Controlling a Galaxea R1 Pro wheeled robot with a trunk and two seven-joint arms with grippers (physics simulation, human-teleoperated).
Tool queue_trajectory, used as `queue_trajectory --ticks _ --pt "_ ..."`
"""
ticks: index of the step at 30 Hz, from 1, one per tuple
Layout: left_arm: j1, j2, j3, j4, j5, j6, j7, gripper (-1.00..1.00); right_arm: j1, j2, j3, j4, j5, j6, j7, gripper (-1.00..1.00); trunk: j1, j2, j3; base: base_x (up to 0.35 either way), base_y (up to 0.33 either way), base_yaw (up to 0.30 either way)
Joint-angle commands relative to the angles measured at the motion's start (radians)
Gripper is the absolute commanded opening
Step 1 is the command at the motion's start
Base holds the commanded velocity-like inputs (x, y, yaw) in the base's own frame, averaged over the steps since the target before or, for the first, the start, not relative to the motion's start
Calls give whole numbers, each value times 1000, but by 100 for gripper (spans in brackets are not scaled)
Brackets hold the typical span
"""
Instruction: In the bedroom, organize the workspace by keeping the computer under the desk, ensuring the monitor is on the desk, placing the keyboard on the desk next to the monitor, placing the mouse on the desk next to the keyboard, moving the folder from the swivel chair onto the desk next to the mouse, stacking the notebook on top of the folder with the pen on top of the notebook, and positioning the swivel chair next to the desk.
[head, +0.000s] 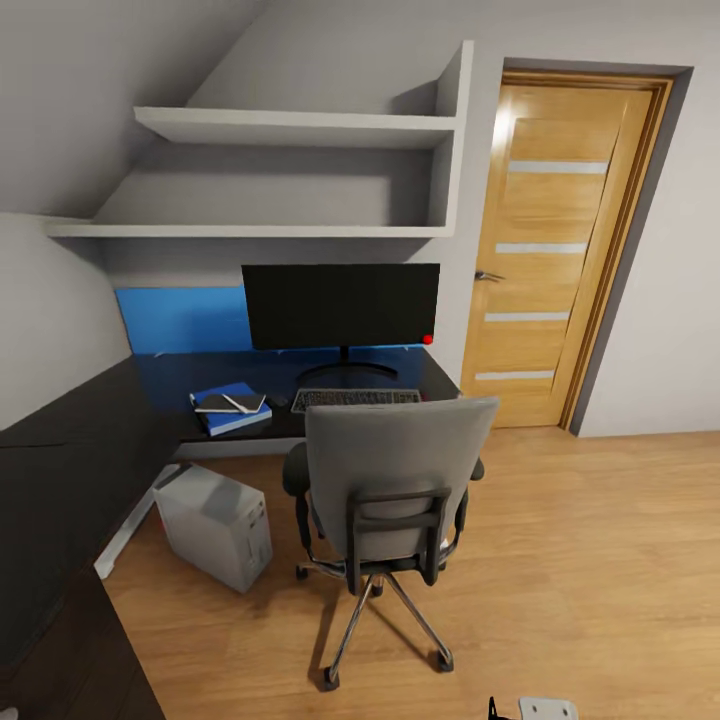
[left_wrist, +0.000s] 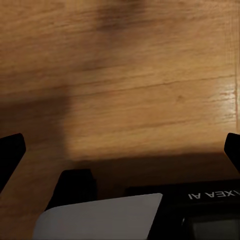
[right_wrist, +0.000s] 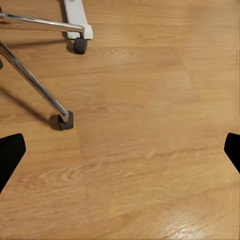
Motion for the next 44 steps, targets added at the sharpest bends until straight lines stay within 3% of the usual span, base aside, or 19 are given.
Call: queue_trajectory --ticks 1,6,10,13,15,21,23,27,44 --pt "0 0 -9 -2 9 4 6 100 -1 1 8 2 -2 -1 -4 100 -4 7 2 0 0 0" --pt "1 -1 -9 -2 10 4 8 100 -1 1 8 2 -2 -1 -4 100 -23 42 18 0 0 0" --pt "61 9 -6 -1 11 0 12 100 -1 1 8 2 -2 -1 -4 100 -39 70 30 0 0 0" --pt "98 36 -6 -2 11 -1 15 100 -1 1 8 2 -2 -1 -4 100 -50 91 40 0 0 0" --pt "118 67 -6 -1 11 7 13 100 -1 1 8 2 -2 -1 -4 100 -58 105 46 0 0 0" --pt "128 116 -7 -1 10 18 6 100 -1 1 8 2 -2 -1 -4 100 -81 147 65 0 0 0" --pt "130 144 -7 -1 10 17 5 100 -1 1 8 2 -2 -1 -4 100 -88 161 71 0 0 0" --pt "130 170 -8 -2 9 17 5 100 -1 1 8 2 -2 -1 -4 100 -104 189 84 0 0 0" --pt "152 172 -12 -2 3 20 0 100 -1 1 8 2 -2 -1 -4 100 -169 308 137 0 0 0"
